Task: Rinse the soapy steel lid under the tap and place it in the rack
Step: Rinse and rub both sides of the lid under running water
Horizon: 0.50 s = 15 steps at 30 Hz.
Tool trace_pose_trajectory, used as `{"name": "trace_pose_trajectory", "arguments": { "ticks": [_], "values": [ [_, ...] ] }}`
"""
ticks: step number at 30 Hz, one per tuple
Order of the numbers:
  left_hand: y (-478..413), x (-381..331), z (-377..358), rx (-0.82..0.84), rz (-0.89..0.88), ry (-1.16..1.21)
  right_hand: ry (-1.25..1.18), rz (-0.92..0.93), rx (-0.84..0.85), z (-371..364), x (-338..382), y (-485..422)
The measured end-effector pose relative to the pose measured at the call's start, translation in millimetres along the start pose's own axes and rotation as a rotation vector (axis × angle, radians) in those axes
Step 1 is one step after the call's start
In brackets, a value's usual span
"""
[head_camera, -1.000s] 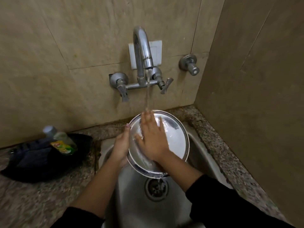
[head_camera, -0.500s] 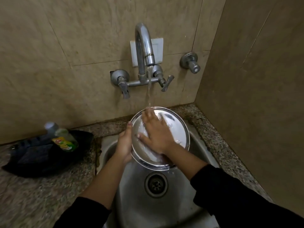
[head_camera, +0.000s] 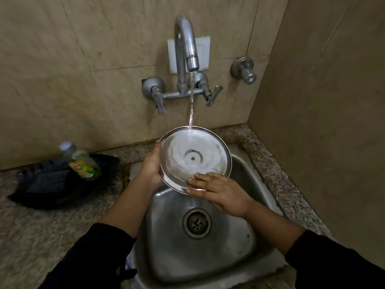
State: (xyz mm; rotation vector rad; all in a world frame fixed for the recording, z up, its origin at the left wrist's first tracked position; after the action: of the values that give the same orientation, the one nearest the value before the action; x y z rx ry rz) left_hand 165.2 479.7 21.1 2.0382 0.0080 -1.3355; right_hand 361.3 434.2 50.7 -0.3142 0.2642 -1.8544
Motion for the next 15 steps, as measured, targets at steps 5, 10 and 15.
{"name": "trace_pose_trajectory", "arguments": {
  "ticks": [5, 10, 15],
  "values": [
    [-0.4, 4.2, -33.7, 0.05, 0.084, 0.022, 0.051, -0.138, -0.115, 22.7, -5.1, -35.9],
    [-4.7, -8.3, -32.3, 0.185, 0.13, -0.256, -0.427, -0.582, -0.262, 49.8, -70.4, -45.8],
    [-11.8, -35.4, -22.9, 0.214, -0.351, -0.506, -1.202, -0.865, -0.383, 30.9, -122.2, -50.3]
  ]
}}
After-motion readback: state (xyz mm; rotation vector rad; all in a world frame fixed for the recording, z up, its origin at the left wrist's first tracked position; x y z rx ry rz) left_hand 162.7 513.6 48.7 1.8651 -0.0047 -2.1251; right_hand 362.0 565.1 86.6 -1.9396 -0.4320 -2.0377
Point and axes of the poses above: each hand's wrist, its own y-axis away from the middle knuckle, its own z-axis out of the back of the hand, x = y × z, the point moved 7 cm from there along -y, towards the middle knuckle
